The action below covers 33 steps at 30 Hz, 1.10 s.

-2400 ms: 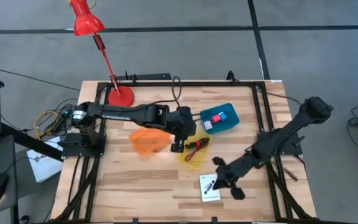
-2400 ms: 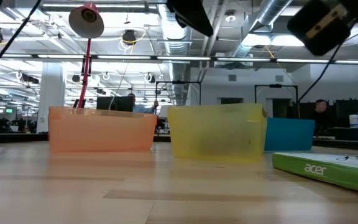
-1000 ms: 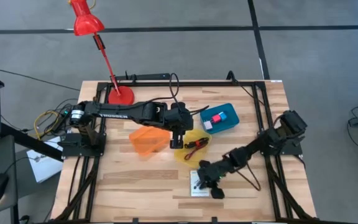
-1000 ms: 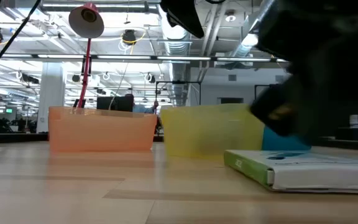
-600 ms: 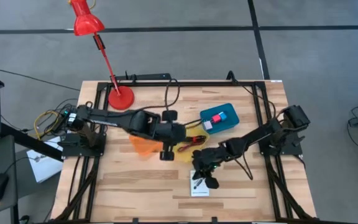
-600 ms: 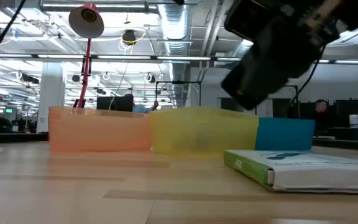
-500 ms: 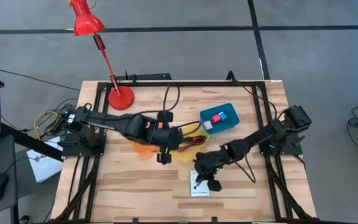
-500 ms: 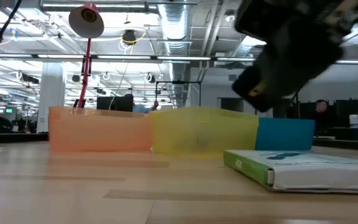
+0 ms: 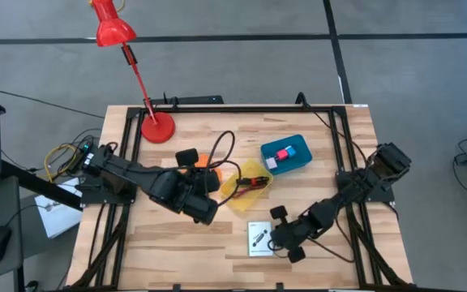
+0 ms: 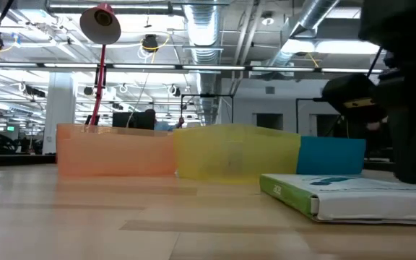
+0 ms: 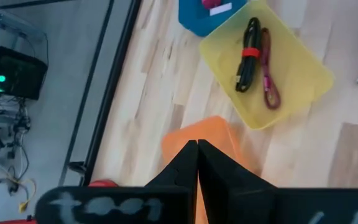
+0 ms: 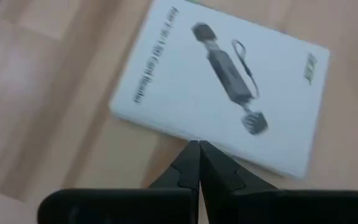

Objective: Pick and place items into bin
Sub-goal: Put the card reader box into the orange bin

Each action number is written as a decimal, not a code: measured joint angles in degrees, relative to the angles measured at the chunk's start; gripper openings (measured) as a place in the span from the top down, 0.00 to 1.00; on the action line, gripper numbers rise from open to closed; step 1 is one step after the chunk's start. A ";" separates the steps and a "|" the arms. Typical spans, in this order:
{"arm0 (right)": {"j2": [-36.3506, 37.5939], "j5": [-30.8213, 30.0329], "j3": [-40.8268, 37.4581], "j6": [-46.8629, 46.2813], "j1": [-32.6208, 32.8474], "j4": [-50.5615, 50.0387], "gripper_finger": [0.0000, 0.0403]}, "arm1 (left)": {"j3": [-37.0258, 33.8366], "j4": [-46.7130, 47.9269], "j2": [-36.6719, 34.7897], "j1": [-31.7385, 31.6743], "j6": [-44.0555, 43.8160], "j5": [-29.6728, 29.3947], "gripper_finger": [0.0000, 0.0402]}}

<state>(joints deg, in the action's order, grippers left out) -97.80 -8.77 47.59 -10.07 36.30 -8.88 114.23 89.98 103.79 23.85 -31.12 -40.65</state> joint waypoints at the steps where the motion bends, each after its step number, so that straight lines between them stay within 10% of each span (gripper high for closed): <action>1: 0.00 0.09 0.00 0.07 0.22 0.81 1.00 | 0.07 0.01 -0.03 0.30 -0.24 -0.06 1.00; 33: -4.03 6.00 0.82 -5.43 0.84 8.81 1.00 | 0.03 0.04 -0.02 6.68 -6.57 0.26 1.00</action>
<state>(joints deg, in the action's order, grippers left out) -101.83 -2.77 48.41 -15.50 37.14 -0.07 114.26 90.02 103.77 30.53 -37.69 -40.39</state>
